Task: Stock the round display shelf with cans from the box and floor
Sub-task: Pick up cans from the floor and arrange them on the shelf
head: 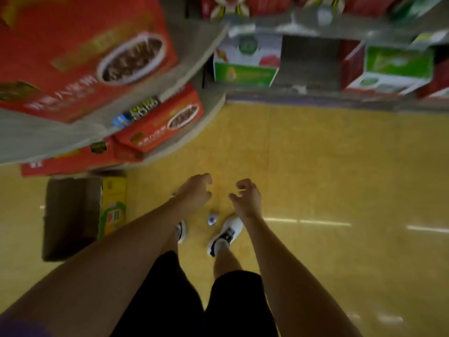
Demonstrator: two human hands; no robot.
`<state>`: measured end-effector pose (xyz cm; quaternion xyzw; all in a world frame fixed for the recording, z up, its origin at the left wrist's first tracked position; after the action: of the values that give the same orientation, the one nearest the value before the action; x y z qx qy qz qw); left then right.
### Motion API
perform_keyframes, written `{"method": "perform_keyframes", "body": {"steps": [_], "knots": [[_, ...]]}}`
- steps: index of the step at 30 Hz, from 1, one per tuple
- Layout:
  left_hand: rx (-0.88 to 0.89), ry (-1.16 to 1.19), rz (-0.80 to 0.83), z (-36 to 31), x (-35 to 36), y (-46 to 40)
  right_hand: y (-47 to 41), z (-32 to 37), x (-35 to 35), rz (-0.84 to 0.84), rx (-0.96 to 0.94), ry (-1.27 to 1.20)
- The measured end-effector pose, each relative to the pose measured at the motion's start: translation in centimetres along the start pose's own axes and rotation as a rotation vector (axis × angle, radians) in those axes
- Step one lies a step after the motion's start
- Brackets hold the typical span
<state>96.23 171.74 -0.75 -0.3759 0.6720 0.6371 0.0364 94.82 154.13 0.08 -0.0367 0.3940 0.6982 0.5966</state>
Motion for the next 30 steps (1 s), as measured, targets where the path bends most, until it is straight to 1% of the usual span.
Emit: {"method": "perform_keyframes", "body": {"steps": [7, 10, 13, 17, 19, 21, 24, 25, 28, 30], "knots": [[-0.099, -0.004, 0.074, 7.1, 13.4, -10.0, -1.3, -14.7, 11.6, 0.155, 0.165, 0.008], [-0.106, 0.003, 0.109, 9.7, 19.2, -13.7, -1.8, -20.5, 16.4, 0.194, 0.231, -0.011], [-0.11, -0.022, 0.141, 12.1, 24.5, -16.8, -2.8, -24.8, 20.4, 0.232, 0.25, 0.012], [-0.164, -0.08, 0.165, 14.8, 30.5, -20.5, -5.0, -29.3, 25.0, 0.302, 0.255, 0.021], [-0.161, -0.108, 0.164, 15.5, 32.8, -22.3, -6.1, -31.4, 27.0, 0.327, 0.268, 0.029], [-0.144, -0.139, 0.134, 15.6, 34.5, -24.1, -7.0, -33.6, 28.8, 0.35, 0.283, 0.036], [-0.165, -0.229, 0.031, 15.8, 35.9, -26.6, -7.9, -36.0, 30.7, 0.357, 0.301, 0.034], [-0.182, -0.225, 0.027, 16.1, 36.5, -27.4, -8.2, -36.5, 31.2, 0.356, 0.301, 0.024], [-0.195, -0.129, 0.129, 16.4, 39.0, -29.2, -8.4, -37.4, 32.5, 0.386, 0.286, 0.003], [-0.172, -0.08, 0.131, 16.0, 39.3, -29.7, -8.4, -37.8, 33.0, 0.391, 0.283, -0.014]]}}
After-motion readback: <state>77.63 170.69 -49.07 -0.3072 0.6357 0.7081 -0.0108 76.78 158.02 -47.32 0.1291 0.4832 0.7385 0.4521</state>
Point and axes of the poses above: each hand's wrist, its own y-axis away from the middle knuckle, its own x-axis out of the palm, z = x × y, the point moved 10 cm from there along -y, towards the middle knuckle, and after that the axes turned 11 degrees about -x, right-handed, at the moved point
